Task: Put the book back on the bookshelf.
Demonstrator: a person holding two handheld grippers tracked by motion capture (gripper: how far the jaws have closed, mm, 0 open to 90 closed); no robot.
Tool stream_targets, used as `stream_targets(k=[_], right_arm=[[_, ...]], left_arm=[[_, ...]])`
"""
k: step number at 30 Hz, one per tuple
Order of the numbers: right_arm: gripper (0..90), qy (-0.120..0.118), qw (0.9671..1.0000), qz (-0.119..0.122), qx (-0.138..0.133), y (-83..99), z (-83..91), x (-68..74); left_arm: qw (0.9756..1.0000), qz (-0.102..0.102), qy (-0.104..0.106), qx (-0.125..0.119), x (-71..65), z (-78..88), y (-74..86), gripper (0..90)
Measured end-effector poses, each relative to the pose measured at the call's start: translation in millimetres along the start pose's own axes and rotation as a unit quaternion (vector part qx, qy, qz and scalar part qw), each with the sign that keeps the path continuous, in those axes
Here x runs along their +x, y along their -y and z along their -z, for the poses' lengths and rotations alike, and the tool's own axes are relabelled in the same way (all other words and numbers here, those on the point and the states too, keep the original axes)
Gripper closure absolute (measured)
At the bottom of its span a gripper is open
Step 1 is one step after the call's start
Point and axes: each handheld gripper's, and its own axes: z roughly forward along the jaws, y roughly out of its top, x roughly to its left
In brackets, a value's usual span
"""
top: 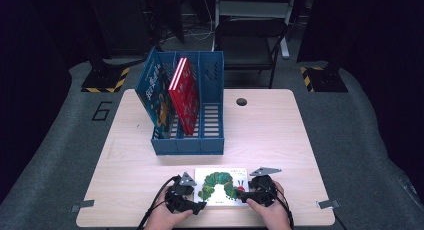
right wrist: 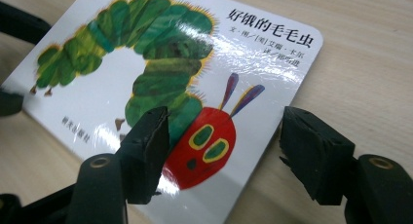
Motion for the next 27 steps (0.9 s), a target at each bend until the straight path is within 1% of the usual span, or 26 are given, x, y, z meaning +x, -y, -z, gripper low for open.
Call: stream_targets(k=[1, 2, 3, 4, 5, 6, 7, 8, 9, 10, 11, 14, 15, 17, 20, 21, 22, 23, 25, 26, 27], right_arm=[[38.4, -0.007, 0.9999, 0.006, 0.007, 0.2, 0.7, 1.0], [39.8, -0.014, 0.9998, 0.0, 0.013, 0.4, 1.9, 2.0], [41.0, -0.018, 0.9998, 0.002, 0.013, 0.0, 3.1, 0.8], [40.7, -0.022, 0.9997, -0.007, 0.008, -0.5, 4.0, 0.5], [39.1, -0.017, 0.9999, 0.003, -0.002, -2.1, 4.3, -2.7], [37.8, -0.013, 0.9999, 0.003, -0.008, -3.0, 4.3, -4.0], [37.0, -0.01, 0.9998, 0.001, -0.014, -4.5, 4.5, -6.6], [36.2, -0.01, 0.9997, 0.003, -0.023, -6.2, 4.0, -10.3], [35.6, -0.016, 0.9995, -0.002, -0.027, -8.1, 2.6, -13.7], [35.1, -0.017, 0.9994, -0.004, -0.029, -9.2, 1.9, -15.4], [33.9, -0.015, 0.9994, 0.002, -0.032, -10.9, 0.2, -18.2], [32.4, -0.011, 0.999, 0.009, -0.042, -16.4, -5.5, -23.8], [32.4, -0.011, 0.999, 0.009, -0.042, -16.4, -5.5, -23.8], [31.9, -0.011, 0.9985, 0.012, -0.053, -23.3, -11.8, -27.3], [30.6, -0.005, 0.9978, 0.033, -0.058, -31.6, -18.5, -27.5], [30.4, -0.007, 0.9975, 0.039, -0.058, -33.4, -21.1, -26.9], [30.4, -0.006, 0.9974, 0.045, -0.057, -35.0, -22.9, -26.4], [30.3, -0.003, 0.997, 0.055, -0.055, -36.5, -25.7, -26.0], [30.3, -0.003, 0.9964, 0.067, -0.052, -39.2, -31.3, -23.8], [30.3, -0.006, 0.9962, 0.074, -0.045, -40.7, -34.1, -22.7], [30.6, -0.012, 0.9963, 0.075, -0.041, -41.4, -35.2, -21.5]], left_arm=[[1.0, 0.005, 0.002, -0.002, 2.3, 1.5, 1.3, 32.8], [0.9999, 0.008, 0.004, -0.005, 4.2, 2.4, 2.6, 34.2], [0.9999, 0.01, 0.006, -0.007, 5.8, 3.2, 3.6, 35.6], [0.9999, 0.015, 0.005, -0.007, 6.7, 4.1, 4.3, 35.6], [0.9998, 0.018, 0.008, -0.006, 7.2, 4.6, 4.5, 35.6], [0.9998, 0.016, 0.006, -0.01, 7.7, 4.3, 5.1, 35.5], [0.9998, 0.017, 0.005, -0.011, 7.4, 4.5, 5.7, 35.5], [0.9998, 0.017, 0.003, -0.014, 7.1, 4.5, 6.4, 35.5], [0.9998, 0.012, 0.001, -0.015, 7.6, 4.5, 6.6, 35.5], [0.9997, 0.015, 0.003, -0.017, 7.4, 4.4, 7.1, 35.4], [0.9997, 0.016, 0.003, -0.019, 7.3, 4.4, 7.5, 35.3], [0.9996, 0.008, -0.007, -0.025, 6.2, 4.5, 9.7, 35.0], [0.9996, 0.008, -0.007, -0.025, 6.2, 4.5, 9.7, 34.9], [0.9995, 0.013, -0.007, -0.027, 5.0, 4.7, 10.8, 34.9], [0.9995, 0.005, -0.006, -0.03, 5.4, 4.5, 11.4, 34.9], [0.9995, 0.004, -0.006, -0.03, 5.2, 4.6, 11.6, 34.9], [0.9996, 0.003, -0.005, -0.029, 5.2, 4.7, 11.7, 34.9], [0.9994, 0.002, -0.011, -0.032, 4.3, 4.1, 12.1, 34.9], [0.9994, 0.003, -0.011, -0.033, 4.3, 4.2, 12.4, 34.9], [0.9994, 0.003, -0.011, -0.034, 4.4, 4.1, 12.5, 34.9], [0.9994, 0.003, -0.01, -0.034, 4.6, 4.2, 12.5, 35.0]])
